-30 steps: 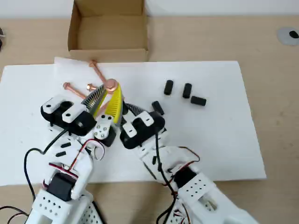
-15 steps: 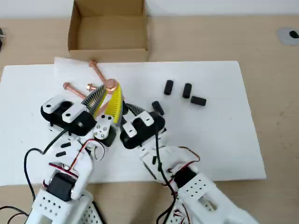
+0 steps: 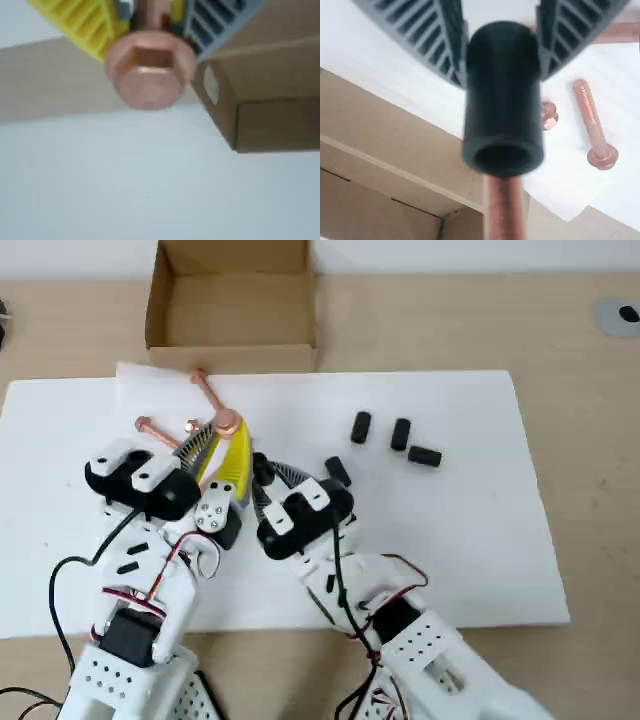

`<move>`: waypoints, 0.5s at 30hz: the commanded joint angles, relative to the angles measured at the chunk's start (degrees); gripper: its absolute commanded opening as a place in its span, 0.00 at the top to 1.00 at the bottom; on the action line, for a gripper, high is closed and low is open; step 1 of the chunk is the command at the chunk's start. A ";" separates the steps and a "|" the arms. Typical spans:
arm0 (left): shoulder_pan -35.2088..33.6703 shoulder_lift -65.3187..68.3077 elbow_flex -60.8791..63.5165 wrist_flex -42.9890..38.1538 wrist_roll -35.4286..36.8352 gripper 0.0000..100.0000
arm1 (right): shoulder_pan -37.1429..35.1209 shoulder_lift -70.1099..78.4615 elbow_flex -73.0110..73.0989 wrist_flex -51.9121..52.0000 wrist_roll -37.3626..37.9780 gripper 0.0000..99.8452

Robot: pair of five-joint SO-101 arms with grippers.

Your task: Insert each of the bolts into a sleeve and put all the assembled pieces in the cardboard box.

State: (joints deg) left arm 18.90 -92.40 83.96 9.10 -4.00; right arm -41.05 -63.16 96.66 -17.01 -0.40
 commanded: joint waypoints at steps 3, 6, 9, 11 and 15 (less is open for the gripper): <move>0.09 0.13 -1.05 0.97 3.16 0.99 | -0.57 -1.19 -0.48 -0.26 -0.26 0.99; 0.88 0.13 -2.46 3.08 3.96 0.99 | -0.48 -1.19 -0.48 -0.26 -0.26 0.99; 0.97 0.13 -4.84 4.75 3.96 0.99 | -0.48 -1.19 -0.48 -0.26 -0.26 0.99; 0.97 0.13 -6.68 6.33 3.96 0.99 | -0.48 -1.19 -0.48 -0.26 -0.26 0.99; 0.97 0.13 -10.64 9.76 3.87 0.99 | -0.48 -1.19 -0.40 -0.26 -0.26 0.99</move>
State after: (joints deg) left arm 19.08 -92.40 79.65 17.54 -0.66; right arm -41.32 -63.25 96.66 -17.01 -0.40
